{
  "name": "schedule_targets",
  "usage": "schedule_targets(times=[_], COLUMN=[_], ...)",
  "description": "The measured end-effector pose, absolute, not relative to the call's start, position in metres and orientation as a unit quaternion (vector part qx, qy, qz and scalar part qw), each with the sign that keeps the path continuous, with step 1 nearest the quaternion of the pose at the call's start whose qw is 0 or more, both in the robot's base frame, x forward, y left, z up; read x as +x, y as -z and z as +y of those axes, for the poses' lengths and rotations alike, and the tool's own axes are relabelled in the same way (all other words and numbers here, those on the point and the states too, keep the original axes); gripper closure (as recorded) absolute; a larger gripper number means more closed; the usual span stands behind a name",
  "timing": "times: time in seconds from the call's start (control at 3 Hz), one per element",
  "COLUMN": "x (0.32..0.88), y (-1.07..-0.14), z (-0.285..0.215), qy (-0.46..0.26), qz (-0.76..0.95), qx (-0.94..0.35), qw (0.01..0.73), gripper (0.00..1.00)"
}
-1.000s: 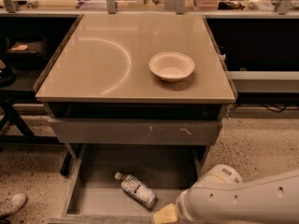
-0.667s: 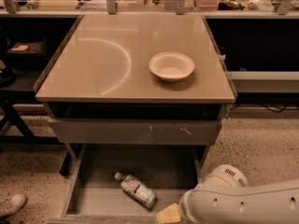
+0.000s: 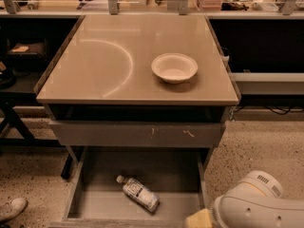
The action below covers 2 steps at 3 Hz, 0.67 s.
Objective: Place blue plastic bottle into middle drawer
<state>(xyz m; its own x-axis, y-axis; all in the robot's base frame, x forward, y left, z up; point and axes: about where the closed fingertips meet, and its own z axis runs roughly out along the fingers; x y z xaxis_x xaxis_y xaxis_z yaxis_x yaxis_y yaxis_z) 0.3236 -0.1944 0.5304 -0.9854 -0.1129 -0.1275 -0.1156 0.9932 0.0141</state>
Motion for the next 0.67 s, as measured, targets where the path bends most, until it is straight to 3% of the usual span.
schedule_targets(times=[0.33,0.67], x=[0.264,0.246], y=[-0.563,-0.576], z=[-0.294,-0.314], qy=[0.077,0.105], qz=[0.994,0.991], qx=[0.057,0.073], qw=[0.053,0.041], gripper=[0.00,0.00])
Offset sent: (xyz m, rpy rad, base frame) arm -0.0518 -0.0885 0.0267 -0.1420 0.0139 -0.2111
